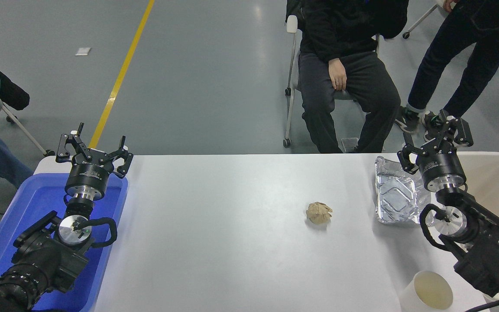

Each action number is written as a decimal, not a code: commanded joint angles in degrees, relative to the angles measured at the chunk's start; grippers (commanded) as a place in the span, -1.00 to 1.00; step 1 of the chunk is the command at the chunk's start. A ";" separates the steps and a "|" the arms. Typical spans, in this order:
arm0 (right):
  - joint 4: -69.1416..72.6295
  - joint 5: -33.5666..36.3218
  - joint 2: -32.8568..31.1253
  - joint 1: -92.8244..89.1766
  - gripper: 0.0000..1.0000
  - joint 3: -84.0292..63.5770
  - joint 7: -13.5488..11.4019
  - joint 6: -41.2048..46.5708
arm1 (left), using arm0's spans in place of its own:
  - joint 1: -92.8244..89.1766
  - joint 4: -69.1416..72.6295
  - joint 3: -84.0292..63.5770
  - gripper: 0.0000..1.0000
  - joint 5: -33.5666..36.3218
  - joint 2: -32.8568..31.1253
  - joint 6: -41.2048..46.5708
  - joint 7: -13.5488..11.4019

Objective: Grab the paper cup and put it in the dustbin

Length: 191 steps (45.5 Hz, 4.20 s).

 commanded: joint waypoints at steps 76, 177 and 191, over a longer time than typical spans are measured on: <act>3.37 -0.47 -20.98 12.18 1.00 -45.03 0.14 1.17 | 0.00 0.00 0.00 0.98 0.09 0.07 -0.09 0.00; 31.31 -40.45 -4.55 96.83 1.00 -133.73 -0.30 32.37 | 0.00 0.00 0.00 0.98 0.09 0.07 -0.09 0.00; 31.14 -43.10 -8.14 94.90 1.00 -140.94 -0.38 32.37 | 0.00 0.09 0.00 0.98 0.09 0.07 -0.18 0.09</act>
